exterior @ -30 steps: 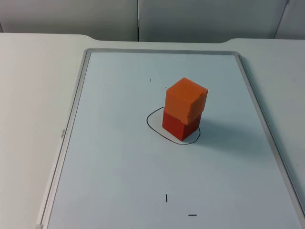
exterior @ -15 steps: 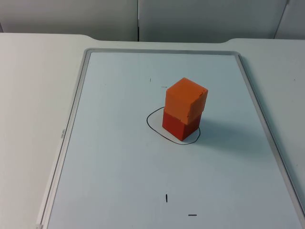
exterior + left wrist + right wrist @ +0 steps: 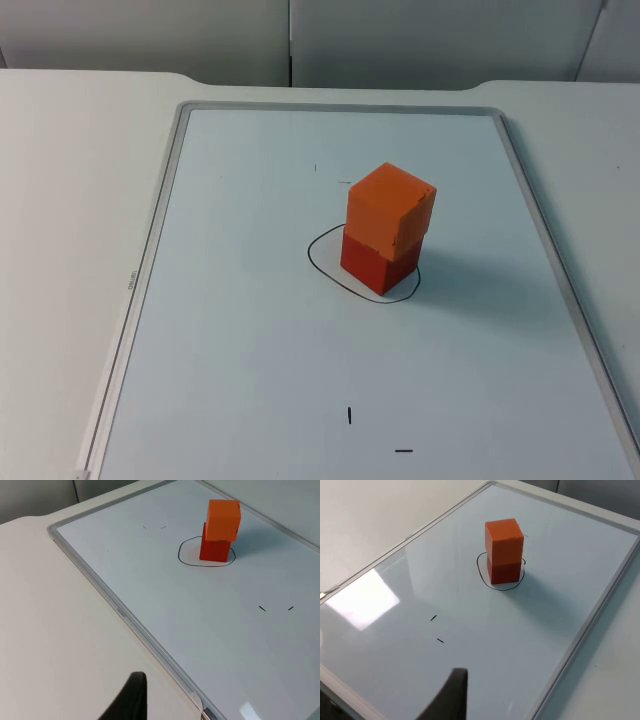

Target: Pick up one cube with the left hand and another cube with the right hand. First place the cube in the right hand at the target position, then stack the cube in the left hand on top.

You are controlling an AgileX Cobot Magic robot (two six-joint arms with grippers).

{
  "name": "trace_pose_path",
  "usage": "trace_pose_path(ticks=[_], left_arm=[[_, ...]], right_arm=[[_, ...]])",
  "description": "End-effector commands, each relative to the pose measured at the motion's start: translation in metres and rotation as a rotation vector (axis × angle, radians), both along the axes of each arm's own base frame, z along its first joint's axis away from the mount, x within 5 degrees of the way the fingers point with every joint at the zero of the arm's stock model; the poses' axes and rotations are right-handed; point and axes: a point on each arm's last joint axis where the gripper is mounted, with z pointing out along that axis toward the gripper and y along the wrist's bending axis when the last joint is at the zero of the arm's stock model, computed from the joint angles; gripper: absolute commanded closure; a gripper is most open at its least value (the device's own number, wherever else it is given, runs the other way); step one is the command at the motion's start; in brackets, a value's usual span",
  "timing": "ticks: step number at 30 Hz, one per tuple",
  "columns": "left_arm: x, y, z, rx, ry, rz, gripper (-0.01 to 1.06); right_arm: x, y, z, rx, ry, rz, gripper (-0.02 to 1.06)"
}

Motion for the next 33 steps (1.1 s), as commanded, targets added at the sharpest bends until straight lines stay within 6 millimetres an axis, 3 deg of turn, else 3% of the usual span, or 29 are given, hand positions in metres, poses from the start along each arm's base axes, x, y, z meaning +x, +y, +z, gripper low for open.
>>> trace_pose_path(ticks=[1,11,21,33], left_arm=[[0.0003,-0.0011,-0.0011,-0.011,-0.003,-0.009,0.00],[0.0003,-0.0011,-0.0011,-0.011,-0.003,-0.009,0.00],[0.0002,-0.0011,-0.0011,-0.011,-0.003,-0.001,0.00],[-0.0011,-0.0019,-0.0011,-0.009,-0.005,0.211,0.00]], right_arm=[[0.0010,0.0003,-0.0016,0.005,-0.001,-0.006,-0.01],[0.0009,0.0003,-0.0016,0.004,-0.002,-0.018,-0.01],[-0.0015,0.0012,-0.0015,0.002,-0.003,-0.323,0.00],[-0.0035,0.0028,-0.0015,0.002,-0.003,-0.605,0.00]])
